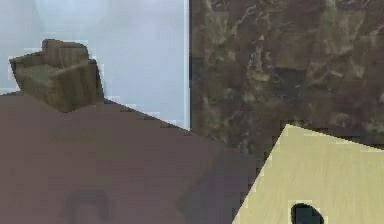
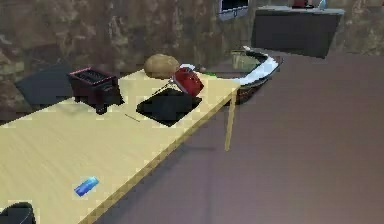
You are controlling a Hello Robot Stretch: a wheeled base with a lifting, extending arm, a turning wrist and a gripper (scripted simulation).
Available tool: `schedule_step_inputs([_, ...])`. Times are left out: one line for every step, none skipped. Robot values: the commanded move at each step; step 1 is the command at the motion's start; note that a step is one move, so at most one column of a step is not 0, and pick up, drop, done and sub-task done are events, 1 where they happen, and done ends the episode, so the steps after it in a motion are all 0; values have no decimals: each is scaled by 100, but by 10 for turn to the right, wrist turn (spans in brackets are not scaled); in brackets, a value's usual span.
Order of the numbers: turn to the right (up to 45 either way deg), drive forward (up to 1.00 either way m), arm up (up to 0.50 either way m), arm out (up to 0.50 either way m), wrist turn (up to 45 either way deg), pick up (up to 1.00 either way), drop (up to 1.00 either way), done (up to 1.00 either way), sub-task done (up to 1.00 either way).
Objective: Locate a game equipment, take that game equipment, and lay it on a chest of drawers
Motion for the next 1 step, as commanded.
schedule_step_inputs([450,0,0,0,0,0,0,0,0])
